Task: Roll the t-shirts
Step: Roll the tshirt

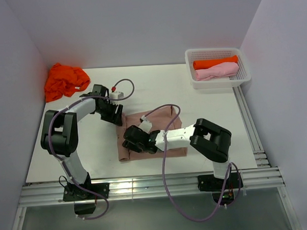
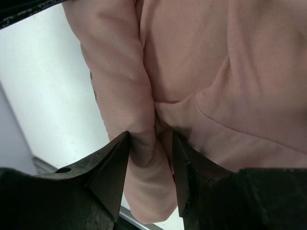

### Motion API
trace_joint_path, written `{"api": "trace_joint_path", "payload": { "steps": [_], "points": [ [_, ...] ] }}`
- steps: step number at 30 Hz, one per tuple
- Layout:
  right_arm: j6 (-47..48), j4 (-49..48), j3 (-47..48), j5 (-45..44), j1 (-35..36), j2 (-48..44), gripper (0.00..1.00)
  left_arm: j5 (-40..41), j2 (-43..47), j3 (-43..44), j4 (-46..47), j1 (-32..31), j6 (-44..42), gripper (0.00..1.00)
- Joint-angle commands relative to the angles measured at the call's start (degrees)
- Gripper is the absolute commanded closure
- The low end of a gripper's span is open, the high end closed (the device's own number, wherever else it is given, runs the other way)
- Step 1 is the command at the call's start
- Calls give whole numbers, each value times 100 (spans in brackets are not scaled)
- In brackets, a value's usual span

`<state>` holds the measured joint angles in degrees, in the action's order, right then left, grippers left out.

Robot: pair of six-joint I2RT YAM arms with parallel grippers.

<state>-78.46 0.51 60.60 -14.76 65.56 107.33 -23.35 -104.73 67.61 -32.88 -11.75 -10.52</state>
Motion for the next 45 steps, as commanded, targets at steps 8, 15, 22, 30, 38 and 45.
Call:
{"api": "trace_joint_path", "payload": {
  "steps": [8,15,22,30,38,45],
  "points": [
    [410,1881,1041,-1010,238,-45,52,586,-100,331,28,-346,165,36],
    [743,3392,2691,-1714,457,411,50,789,-259,437,1,-513,235,37],
    [1025,4184,4046,-1855,554,1324,49,832,-303,463,-7,-574,244,37],
    [947,5061,4828,-1872,572,2002,47,832,-338,560,-78,-618,226,36],
    [858,5293,4786,-1767,642,2222,44,832,-355,735,-148,-662,244,35],
    [761,5328,4523,-1618,660,2249,44,797,-294,1148,-315,-662,253,34]
  ]
}}
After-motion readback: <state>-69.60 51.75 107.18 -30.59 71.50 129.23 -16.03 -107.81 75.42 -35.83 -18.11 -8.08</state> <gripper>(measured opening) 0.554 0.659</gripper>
